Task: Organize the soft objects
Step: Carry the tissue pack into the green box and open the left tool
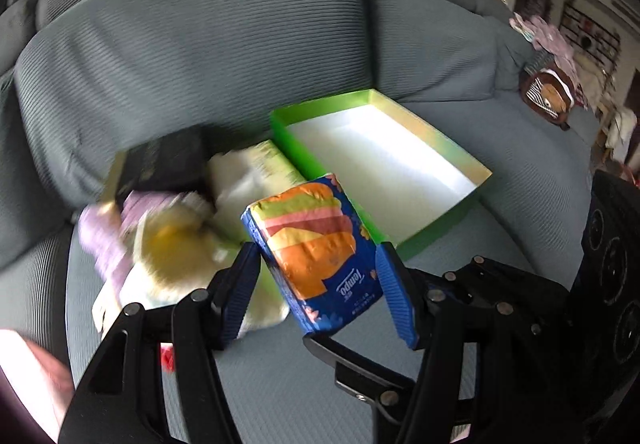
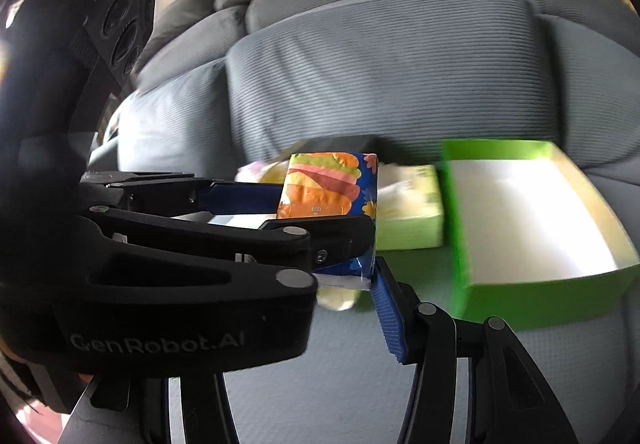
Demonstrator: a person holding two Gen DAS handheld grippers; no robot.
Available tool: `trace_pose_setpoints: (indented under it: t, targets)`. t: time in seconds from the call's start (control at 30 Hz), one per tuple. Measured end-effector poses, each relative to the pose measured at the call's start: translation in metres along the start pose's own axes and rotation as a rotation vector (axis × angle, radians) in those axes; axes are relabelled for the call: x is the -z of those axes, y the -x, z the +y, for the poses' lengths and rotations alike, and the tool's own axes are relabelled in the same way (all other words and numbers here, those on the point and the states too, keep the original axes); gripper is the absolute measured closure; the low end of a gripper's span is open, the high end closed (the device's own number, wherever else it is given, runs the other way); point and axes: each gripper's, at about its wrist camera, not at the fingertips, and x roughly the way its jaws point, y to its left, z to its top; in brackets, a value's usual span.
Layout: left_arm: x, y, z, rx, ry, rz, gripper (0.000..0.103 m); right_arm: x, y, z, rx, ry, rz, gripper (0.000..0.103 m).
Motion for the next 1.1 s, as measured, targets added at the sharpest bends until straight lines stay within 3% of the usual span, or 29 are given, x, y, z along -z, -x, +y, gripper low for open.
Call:
trace_pose_setpoints:
  t: [0.4,0.67,0.93,1.0,1.07,1.1]
  targets:
    - [-0.058,-0.070,-0.049,0.033,-0.106,-0.006,0.044,-0.019,0.002,-0.089,0.115,-0.080,-0.064,0.049]
    - [-0.070,-0.121,-0.052,0.071,-0.070,0.063,0.044,-0.022,-0.027,-0.131,0.155,-0.145,0.009,0.049]
    - [-0.070,-0.135,-0.058,0.086,-0.044,0.108,0.042,-0.020,-0.040,-0.148,0.190,-0.170,0.069,0.049]
    - [-0.067,-0.133,-0.060,0.048,-0.064,0.110,0.035,-0.020,-0.040,-0.147,0.211,-0.169,0.076,0.049]
    - [-0.063,-0.129,-0.062,0.047,-0.075,0.109,0.018,-0.020,-0.039,-0.147,0.235,-0.168,0.079,0.048]
    - [-0.062,-0.126,-0.063,0.043,-0.078,0.104,0.015,-0.019,-0.037,-0.146,0.248,-0.167,0.081,0.047]
